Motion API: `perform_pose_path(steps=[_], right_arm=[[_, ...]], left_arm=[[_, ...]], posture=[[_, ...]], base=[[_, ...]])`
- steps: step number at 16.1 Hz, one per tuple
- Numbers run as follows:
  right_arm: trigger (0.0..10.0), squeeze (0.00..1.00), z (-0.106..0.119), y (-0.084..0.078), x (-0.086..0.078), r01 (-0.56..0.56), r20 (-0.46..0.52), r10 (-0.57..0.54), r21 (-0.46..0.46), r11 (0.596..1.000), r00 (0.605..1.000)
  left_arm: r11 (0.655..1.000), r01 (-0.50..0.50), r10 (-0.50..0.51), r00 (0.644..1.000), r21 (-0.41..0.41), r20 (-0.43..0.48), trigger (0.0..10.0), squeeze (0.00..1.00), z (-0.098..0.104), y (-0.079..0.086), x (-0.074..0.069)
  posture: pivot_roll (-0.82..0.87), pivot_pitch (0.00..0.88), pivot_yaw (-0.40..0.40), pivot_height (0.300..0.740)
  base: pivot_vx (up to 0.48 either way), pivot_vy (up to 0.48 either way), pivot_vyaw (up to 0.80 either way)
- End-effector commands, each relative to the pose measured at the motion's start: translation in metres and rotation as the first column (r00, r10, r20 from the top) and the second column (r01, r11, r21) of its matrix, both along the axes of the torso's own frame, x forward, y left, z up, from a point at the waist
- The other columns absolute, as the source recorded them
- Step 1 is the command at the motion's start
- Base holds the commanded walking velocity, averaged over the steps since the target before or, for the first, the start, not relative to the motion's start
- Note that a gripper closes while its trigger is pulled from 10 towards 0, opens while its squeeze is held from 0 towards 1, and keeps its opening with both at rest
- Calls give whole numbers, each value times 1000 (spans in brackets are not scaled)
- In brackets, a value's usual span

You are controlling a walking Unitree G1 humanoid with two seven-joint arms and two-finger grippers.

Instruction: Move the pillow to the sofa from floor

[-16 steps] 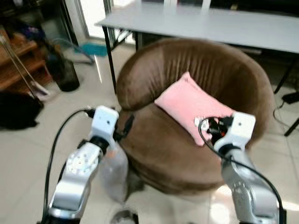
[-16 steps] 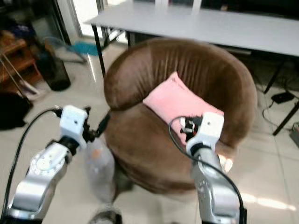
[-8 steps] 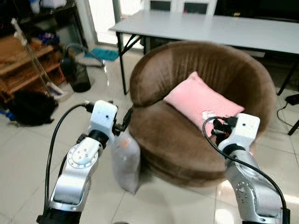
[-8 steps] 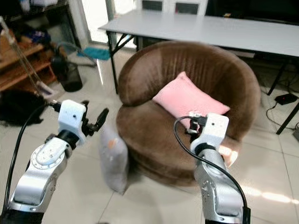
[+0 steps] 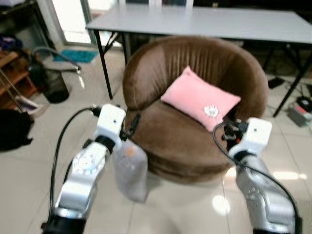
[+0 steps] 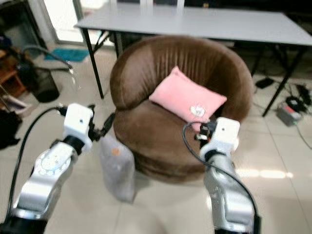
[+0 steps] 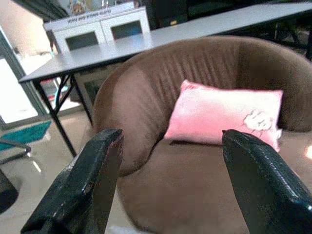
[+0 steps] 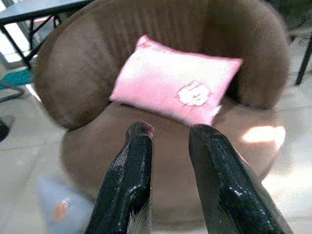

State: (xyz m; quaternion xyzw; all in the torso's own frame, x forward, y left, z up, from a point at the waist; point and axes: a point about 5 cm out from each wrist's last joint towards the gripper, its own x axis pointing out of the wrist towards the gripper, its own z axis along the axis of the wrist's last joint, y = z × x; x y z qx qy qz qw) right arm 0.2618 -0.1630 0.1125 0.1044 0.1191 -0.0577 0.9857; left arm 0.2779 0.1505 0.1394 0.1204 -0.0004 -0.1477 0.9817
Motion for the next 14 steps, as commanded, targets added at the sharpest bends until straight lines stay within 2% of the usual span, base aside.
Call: perform_pose_path(steps=[1, 14], right_arm=[[10000, 0, 4, 0, 2, -9, 11, 9, -7, 1000, 1000], [10000, 0, 2, 0, 3, -14, 3, 14, -14, 1000, 1000]], left_arm=[[1000, 5, -5, 1000, 7, 5, 10000, 0, 1, -1, 2], [1000, 21, -21, 1000, 9, -8, 10000, 0, -2, -3, 0]], posture=[[-32, 15, 10, 740], [-33, 23, 9, 740]], base=[[0, 472, -500], [0, 476, -552]])
